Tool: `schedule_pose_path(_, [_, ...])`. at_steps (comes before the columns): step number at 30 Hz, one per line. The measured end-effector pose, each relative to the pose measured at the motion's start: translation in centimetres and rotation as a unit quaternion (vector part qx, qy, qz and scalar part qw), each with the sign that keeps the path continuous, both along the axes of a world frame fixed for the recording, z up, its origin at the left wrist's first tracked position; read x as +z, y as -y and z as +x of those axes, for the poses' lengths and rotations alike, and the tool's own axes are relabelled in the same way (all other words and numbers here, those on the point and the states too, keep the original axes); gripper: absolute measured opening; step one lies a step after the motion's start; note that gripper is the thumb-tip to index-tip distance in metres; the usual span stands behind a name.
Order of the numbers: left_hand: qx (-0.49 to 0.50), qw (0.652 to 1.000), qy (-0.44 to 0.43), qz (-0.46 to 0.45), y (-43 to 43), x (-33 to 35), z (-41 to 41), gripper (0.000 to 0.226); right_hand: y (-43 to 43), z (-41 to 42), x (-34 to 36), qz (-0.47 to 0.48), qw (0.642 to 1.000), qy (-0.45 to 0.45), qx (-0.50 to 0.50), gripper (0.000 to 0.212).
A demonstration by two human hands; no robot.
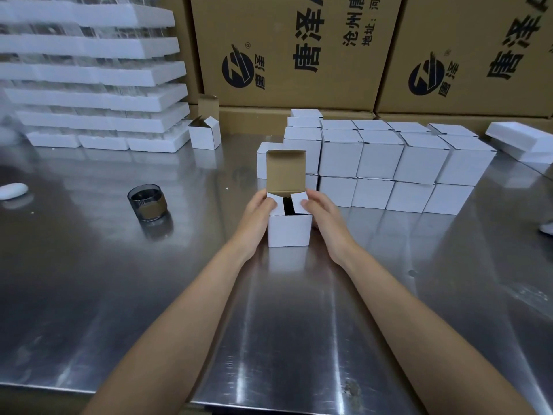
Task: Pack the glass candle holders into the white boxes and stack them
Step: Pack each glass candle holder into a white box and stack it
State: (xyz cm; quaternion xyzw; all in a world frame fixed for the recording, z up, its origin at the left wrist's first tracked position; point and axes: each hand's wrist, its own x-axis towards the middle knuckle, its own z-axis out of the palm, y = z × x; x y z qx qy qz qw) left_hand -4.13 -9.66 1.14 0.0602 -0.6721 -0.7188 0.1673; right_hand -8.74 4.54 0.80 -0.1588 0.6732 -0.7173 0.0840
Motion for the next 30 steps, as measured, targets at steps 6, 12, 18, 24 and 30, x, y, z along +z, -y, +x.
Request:
schedule_pose_path(6, [0.002, 1.0, -0.005, 0.012, 0.1, -0.4, -0.2, 0.033, 0.5, 0.4, 0.6, -0.001, 1.0, -0.011, -0.008, 0.038])
schedule_pose_path(12, [0.005, 0.998, -0.04, 0.052, -0.1, -0.3, -0.1, 0.032, 0.4, 0.4, 0.4, -0.023, 1.0, -0.021, 0.0, 0.029])
schedule_pose_path(18, [-0.031, 0.996, -0.01, 0.081, 0.1, 0.4, 0.5, 0.026, -0.5, -0.2, 0.1, 0.011, 0.999, -0.034, 0.017, 0.018])
schedule_pose_path(24, [-0.077, 0.995, -0.01, -0.066, 0.9, -0.3, 1.2, 0.037, -1.3, 0.1, -0.2, 0.044, 0.995, -0.055, 0.075, 0.033])
schedule_pose_path(30, [-0.071, 0.988, -0.017, -0.138, 0.6, -0.7, 1.6, 0.046, -1.0, 0.6, -0.2, 0.059, 0.992, -0.098, 0.052, 0.045])
